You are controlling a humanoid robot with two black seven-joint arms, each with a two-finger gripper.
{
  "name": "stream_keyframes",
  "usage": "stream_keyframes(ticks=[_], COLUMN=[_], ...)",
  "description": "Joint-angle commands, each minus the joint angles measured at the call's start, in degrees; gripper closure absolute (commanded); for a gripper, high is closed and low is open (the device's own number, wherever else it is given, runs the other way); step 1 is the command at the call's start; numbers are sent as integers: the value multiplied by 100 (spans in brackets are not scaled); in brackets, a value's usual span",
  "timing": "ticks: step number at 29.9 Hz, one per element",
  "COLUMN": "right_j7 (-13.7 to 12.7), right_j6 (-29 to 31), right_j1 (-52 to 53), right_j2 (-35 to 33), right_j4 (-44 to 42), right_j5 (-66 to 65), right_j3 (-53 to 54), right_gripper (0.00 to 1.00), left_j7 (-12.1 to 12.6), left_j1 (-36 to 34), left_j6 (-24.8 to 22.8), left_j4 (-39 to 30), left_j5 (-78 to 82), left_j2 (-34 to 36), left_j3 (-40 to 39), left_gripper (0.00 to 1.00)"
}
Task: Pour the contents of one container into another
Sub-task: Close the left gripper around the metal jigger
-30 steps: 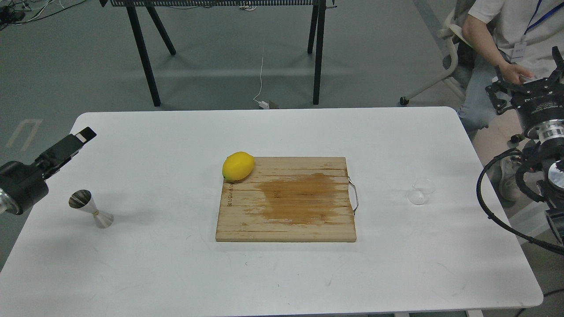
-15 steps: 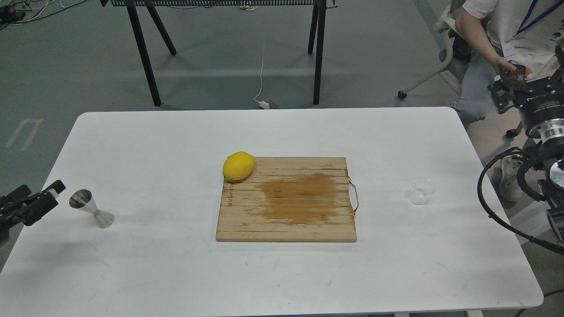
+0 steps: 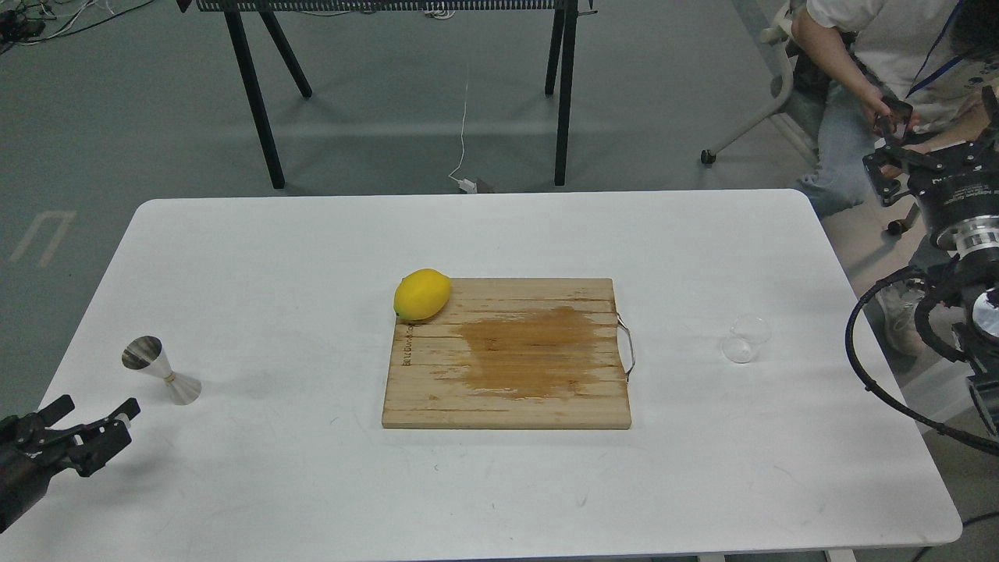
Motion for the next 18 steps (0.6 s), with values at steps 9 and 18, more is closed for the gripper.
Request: stream_keyframes(ticks=[9,18], right_j7=[-6,-6], right_j6=[0,0], right_j1=[-19,-19], right_j2=[0,0], right_j4=[-12,-12], right_j5=[0,0], right_j3=[8,8], right_gripper=[0,0], left_j7=[0,0], left_j1=[-433,-696], left_j6=[-2,-2], left_j4=[387,536], left_j5=[173,182], left_j2=[-575,-707], left_j3=[93,128], left_gripper=[6,9])
